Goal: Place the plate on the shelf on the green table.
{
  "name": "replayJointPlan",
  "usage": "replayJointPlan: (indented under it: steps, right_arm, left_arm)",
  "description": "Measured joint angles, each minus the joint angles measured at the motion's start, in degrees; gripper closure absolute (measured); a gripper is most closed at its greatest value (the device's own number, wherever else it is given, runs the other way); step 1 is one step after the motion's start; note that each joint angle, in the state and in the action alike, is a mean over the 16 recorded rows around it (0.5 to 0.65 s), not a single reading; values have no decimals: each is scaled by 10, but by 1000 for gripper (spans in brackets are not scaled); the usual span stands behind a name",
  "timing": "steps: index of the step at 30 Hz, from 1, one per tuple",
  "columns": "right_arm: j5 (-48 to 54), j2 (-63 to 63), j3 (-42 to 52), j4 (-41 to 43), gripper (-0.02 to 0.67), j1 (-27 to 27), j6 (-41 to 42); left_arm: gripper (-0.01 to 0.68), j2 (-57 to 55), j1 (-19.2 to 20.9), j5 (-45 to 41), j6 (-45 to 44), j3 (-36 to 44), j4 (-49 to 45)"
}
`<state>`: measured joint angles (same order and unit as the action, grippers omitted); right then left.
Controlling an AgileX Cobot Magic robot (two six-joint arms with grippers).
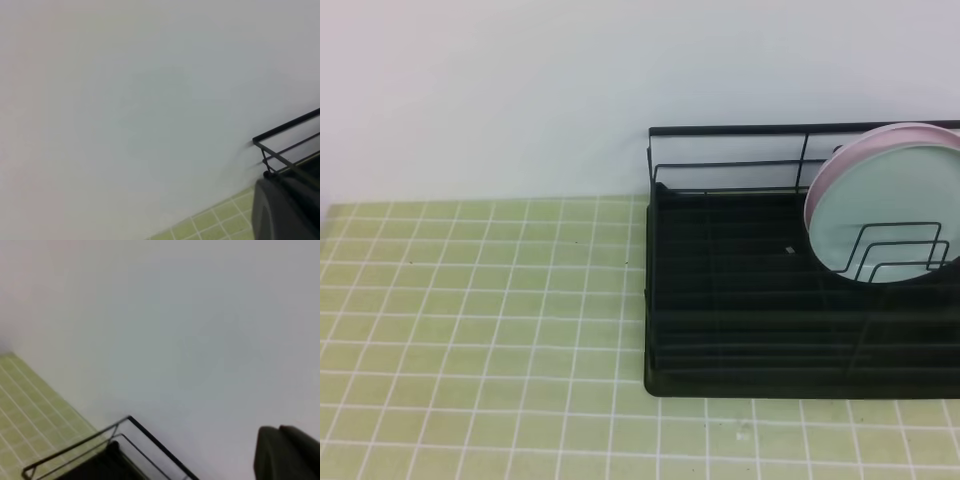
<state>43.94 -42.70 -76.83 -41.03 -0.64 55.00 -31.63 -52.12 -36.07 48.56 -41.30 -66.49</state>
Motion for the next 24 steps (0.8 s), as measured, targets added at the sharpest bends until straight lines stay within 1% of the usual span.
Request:
replayJointPlan:
  steps: [4,7,14,20,24]
  right_arm:
    - [-55,83,91,51,650,2,-37]
    - [-117,145,178,74,650,3,-47]
    - [-283,252,376,68,650,6,-50]
    - [-366,299,512,71,650,14,-58]
    - [-404,331,594,105,650,28,-97]
  left_arm:
    - [674,0,0,0,0,0,0]
    - [674,0,0,1,0,0,0]
    - [674,0,0,2,0,0,0]
    - [674,0,0,3,0,0,0]
    - [674,0,0,4,0,0,0]
